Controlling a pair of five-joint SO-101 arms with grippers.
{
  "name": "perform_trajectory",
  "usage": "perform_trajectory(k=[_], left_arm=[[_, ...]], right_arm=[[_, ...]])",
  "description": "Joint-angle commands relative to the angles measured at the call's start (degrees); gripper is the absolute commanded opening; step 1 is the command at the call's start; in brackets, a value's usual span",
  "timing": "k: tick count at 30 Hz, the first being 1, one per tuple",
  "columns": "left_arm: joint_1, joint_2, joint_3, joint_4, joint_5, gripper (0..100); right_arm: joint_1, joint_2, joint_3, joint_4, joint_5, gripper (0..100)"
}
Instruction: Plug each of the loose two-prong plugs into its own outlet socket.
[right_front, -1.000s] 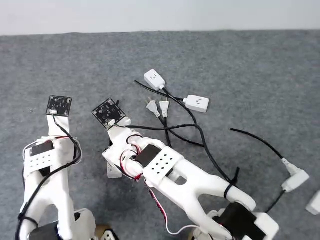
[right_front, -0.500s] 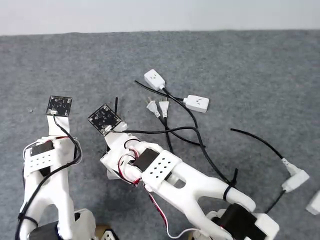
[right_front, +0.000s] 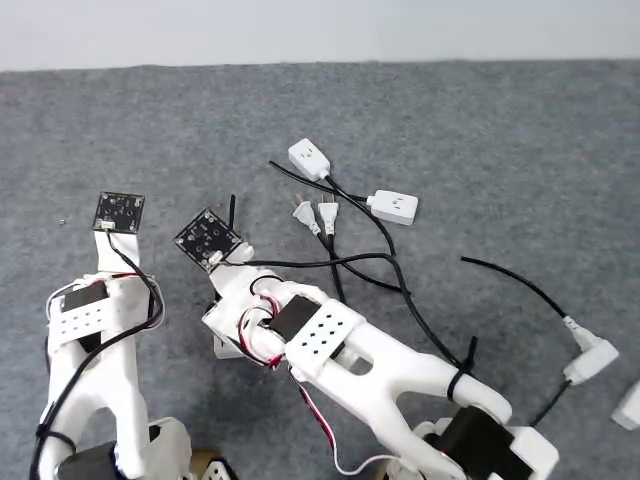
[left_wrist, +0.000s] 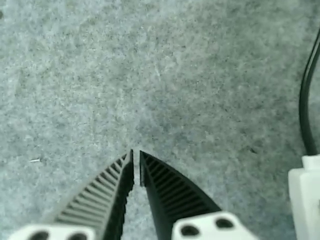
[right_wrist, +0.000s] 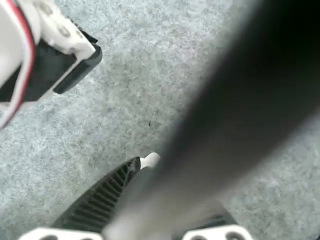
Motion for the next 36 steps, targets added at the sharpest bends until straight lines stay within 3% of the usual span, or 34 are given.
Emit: perform_trajectory(k=[1, 13, 32, 36], left_arm=[[-0.4, -0.2, -2.9, 0.3, 0.5, 2], [-0.4, -0.1, -2.9, 0.3, 0.4, 2], [-0.5, -0.1, -2.9, 0.3, 0.4, 1], [-0.5, -0.2, -2.9, 0.2, 0.4, 2]], right_arm=[[1.2, -0.2, -0.2, -0.7, 1.1, 0.9], [0.0, 8.8, -3.6, 3.6, 0.8, 0.9], [-0.2, 9.7, -3.6, 10.9, 2.4, 0.9], [-1.0, 9.2, -4.5, 11.0, -0.5, 6.4]])
